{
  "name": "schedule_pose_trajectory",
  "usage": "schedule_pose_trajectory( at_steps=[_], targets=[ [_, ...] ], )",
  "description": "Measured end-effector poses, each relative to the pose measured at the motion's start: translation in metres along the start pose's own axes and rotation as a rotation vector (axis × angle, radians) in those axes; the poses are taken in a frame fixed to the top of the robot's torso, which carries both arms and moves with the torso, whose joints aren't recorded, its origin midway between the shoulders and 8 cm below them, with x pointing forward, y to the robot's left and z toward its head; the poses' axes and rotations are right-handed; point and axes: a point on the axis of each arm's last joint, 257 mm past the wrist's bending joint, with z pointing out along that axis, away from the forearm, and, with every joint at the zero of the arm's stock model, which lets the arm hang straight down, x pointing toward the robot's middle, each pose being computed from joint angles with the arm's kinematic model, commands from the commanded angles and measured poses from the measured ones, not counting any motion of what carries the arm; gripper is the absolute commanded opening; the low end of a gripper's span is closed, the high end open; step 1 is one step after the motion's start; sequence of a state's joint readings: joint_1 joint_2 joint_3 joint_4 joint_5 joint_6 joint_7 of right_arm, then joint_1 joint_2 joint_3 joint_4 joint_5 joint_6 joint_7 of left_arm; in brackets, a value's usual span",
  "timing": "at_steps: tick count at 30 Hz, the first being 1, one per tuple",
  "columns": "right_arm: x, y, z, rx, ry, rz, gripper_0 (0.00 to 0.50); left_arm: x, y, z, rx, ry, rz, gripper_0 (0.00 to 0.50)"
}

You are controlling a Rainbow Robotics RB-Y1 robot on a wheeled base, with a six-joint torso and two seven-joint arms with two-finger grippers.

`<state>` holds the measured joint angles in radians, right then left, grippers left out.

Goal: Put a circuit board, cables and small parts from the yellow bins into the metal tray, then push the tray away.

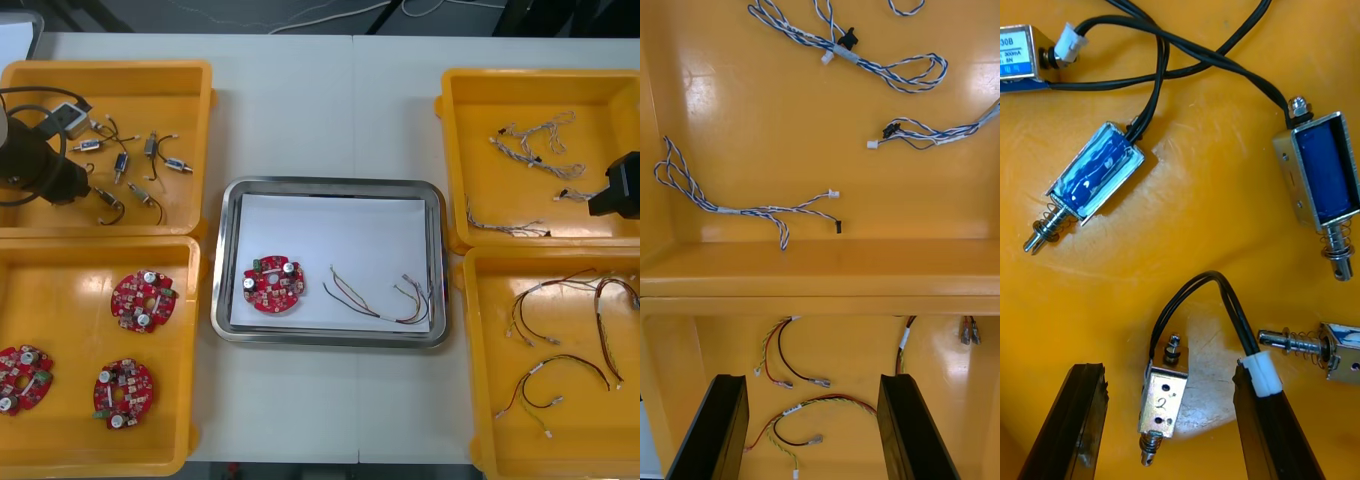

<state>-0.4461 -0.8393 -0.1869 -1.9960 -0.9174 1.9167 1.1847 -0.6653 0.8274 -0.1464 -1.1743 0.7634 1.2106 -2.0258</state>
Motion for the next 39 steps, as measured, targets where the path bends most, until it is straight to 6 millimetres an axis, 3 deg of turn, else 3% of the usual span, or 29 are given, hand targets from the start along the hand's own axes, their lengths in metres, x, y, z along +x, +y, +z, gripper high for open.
schedule_pose_trajectory(
  at_steps=[8, 12, 14, 17, 19, 29, 33, 39],
  targets=[
    [0.001, 0.004, 0.007, 0.009, 0.005, -0.030, 0.500, 0.007, 0.008, 0.007, -0.012, -0.002, -0.028, 0.492],
    [-0.001, 0.007, 0.015, 0.002, 0.011, -0.094, 0.500, 0.009, 0.010, 0.008, -0.014, 0.001, -0.035, 0.441],
    [-0.004, 0.006, 0.020, -0.005, 0.014, -0.094, 0.500, 0.009, 0.010, 0.009, -0.014, 0.001, -0.036, 0.348],
    [-0.010, 0.008, 0.027, -0.012, 0.015, -0.084, 0.500, 0.010, 0.010, 0.009, -0.014, 0.000, -0.037, 0.089],
    [-0.016, 0.008, 0.032, -0.007, 0.015, -0.082, 0.500, 0.010, 0.010, 0.009, -0.013, 0.000, -0.037, 0.000],
    [-0.054, 0.021, 0.053, -0.018, -0.013, -0.173, 0.500, 0.010, 0.006, 0.008, 0.006, 0.002, -0.046, 0.000],
    [-0.066, 0.015, 0.059, -0.025, -0.036, -0.329, 0.500, 0.017, -0.001, 0.004, 0.041, 0.034, -0.060, 0.000],
    [-0.076, 0.000, 0.070, -0.029, -0.043, -0.341, 0.500, 0.012, -0.002, -0.006, 0.064, 0.031, -0.077, 0.000]
  ],
)
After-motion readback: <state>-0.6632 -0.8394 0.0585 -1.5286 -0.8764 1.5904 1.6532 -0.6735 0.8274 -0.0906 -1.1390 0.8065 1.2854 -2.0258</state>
